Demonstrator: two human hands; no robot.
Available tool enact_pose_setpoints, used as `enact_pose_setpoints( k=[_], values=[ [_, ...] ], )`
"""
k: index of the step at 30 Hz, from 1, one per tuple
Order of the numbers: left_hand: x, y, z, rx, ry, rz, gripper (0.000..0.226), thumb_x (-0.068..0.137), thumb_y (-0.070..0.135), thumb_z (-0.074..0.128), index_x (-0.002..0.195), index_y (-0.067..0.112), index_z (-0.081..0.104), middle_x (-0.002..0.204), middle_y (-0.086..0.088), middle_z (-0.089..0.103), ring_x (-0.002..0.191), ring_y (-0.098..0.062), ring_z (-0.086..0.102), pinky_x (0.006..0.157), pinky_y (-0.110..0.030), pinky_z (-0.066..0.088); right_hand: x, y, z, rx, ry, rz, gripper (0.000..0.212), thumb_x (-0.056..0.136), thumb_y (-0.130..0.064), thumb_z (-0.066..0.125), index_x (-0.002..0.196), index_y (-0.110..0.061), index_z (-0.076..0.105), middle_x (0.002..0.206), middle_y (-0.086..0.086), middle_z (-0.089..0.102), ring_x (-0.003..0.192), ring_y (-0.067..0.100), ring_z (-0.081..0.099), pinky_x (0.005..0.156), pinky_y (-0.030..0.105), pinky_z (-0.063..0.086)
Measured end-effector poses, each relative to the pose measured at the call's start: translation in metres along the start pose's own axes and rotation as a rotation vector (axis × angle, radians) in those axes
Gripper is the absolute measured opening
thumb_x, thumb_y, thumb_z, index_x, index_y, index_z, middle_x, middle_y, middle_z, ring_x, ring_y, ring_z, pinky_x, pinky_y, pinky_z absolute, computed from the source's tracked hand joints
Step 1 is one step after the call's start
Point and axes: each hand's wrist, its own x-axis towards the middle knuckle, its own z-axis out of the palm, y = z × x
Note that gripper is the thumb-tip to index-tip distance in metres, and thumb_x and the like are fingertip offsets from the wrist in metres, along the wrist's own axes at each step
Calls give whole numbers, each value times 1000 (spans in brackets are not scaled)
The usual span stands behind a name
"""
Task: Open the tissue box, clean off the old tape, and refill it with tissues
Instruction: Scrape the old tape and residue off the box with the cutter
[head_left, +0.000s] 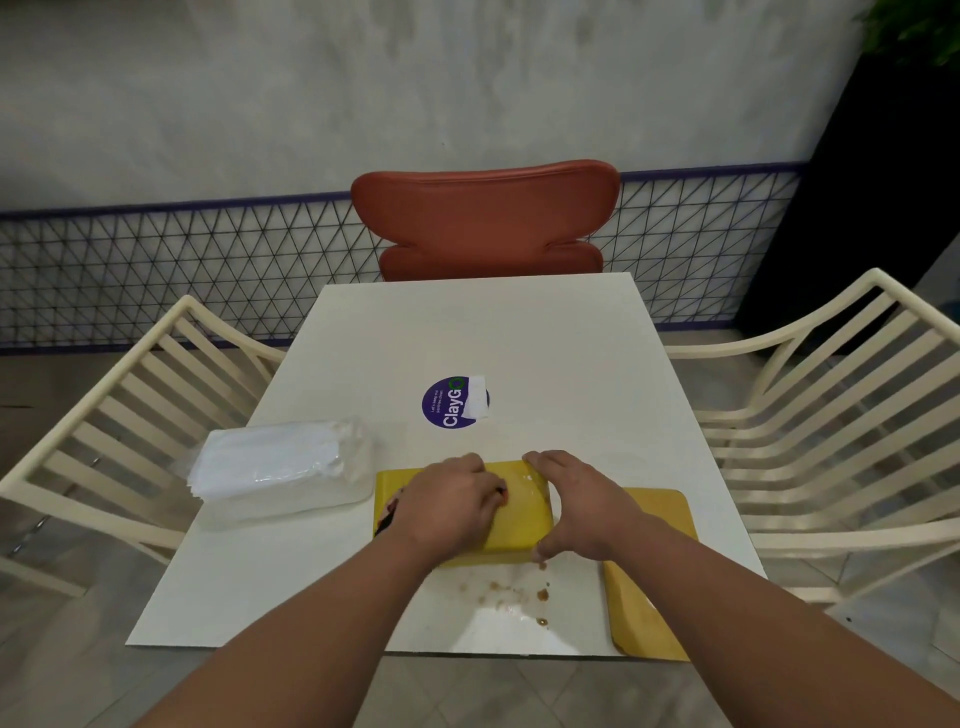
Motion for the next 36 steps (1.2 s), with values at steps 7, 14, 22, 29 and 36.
enact_pose_setpoints(
  k=[7,14,22,29,36],
  values=[
    [21,16,-5,64,-35,60,35,99,38,38,121,27,63,107,2,58,96,-20,56,73,-32,42,1,5,5,115,12,18,126,53,-40,93,153,-36,16,156,-10,25,138,15,33,108,31,38],
    [35,12,-10,69,-49,86,34,99,38,40,120,29,64,104,3,57,93,-19,56,72,-32,45,0,8,10,181,48,76,128,49,-44,93,152,-30,19,153,-8,33,136,16,37,106,30,39],
    [50,15,-15,110,-96,233,34,99,37,37,115,28,65,103,3,58,94,-19,56,70,-33,44,0,7,7,207,46,73,125,50,-41,94,151,-30,22,152,-9,34,136,16,37,107,28,37],
    [38,15,-12,88,-220,429,30,97,33,44,118,30,65,108,3,59,100,-17,54,70,-28,35,0,9,7,238,43,78,126,48,-42,94,152,-30,23,154,-10,31,138,15,35,109,30,37],
    [48,25,-8,143,-119,313,33,99,30,39,115,23,67,108,1,59,96,-20,56,70,-30,35,1,11,8,272,59,66,123,48,-41,94,150,-29,26,149,-10,37,133,14,40,104,27,39]
  ],
)
